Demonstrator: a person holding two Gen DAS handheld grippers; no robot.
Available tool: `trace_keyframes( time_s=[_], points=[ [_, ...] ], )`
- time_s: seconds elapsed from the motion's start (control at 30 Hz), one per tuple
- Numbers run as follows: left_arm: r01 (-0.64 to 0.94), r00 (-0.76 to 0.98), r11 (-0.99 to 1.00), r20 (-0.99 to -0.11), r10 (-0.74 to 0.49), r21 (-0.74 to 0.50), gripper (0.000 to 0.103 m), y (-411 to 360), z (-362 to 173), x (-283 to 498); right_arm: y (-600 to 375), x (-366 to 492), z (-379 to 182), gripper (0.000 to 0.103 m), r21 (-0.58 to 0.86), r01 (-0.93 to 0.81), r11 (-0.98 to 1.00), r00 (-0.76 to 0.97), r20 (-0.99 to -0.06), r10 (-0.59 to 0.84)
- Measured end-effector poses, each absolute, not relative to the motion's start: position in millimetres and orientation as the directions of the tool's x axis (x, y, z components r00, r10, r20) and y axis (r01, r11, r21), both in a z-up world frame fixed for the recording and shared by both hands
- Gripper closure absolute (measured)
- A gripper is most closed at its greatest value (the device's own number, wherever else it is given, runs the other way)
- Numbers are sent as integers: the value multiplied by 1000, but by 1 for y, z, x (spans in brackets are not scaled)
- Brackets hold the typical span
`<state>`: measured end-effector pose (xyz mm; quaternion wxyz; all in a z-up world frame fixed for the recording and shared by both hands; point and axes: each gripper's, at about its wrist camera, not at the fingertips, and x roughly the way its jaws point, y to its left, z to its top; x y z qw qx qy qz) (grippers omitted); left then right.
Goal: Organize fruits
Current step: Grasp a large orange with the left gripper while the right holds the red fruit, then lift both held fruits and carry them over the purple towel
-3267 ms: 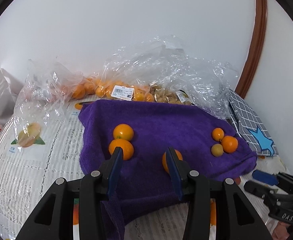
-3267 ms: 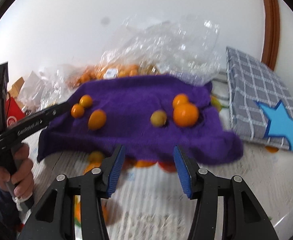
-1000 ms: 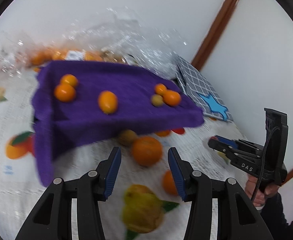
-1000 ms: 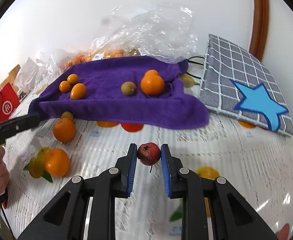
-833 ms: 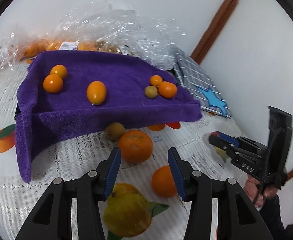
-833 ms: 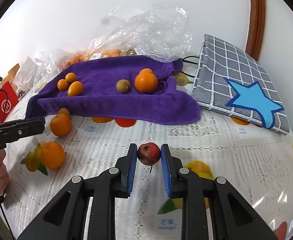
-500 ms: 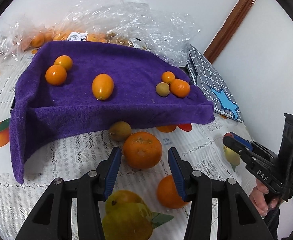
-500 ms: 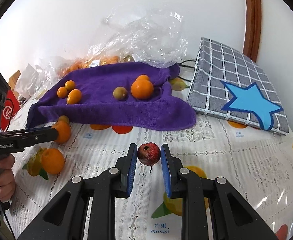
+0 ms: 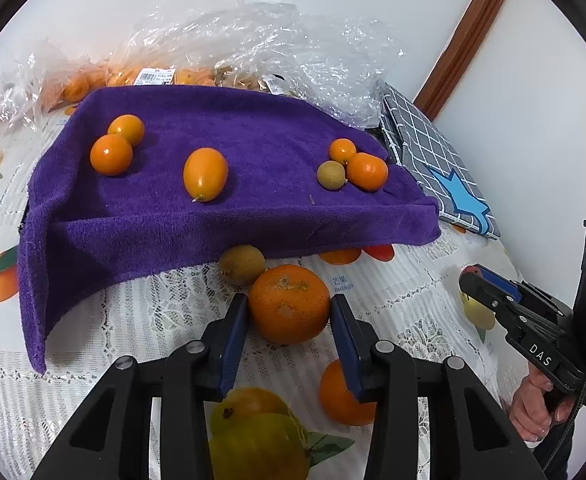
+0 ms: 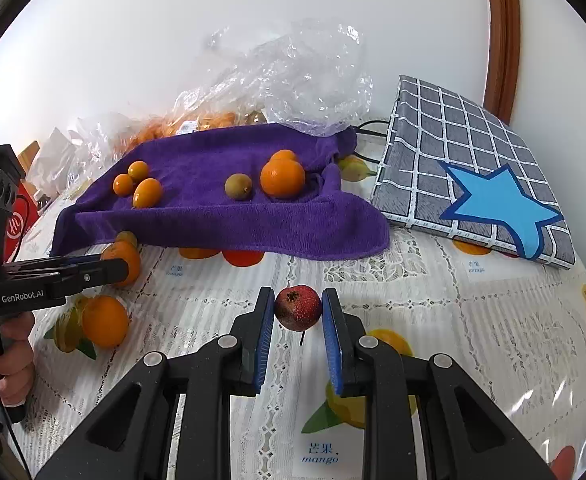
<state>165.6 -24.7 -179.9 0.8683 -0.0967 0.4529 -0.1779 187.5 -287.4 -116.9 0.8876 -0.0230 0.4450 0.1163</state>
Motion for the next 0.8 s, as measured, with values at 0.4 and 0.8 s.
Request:
trace_keyframes(
  time_s=[0.4, 0.8],
  points=[
    [209, 631, 905, -656, -414, -370, 64, -4, -155, 151, -277, 179, -100, 79, 57, -232, 971, 590, -786, 187],
    [165, 702, 904, -597, -389, -395, 64, 16, -143, 145, -273, 176, -97, 79, 106, -225, 969, 580, -784, 221]
  ],
)
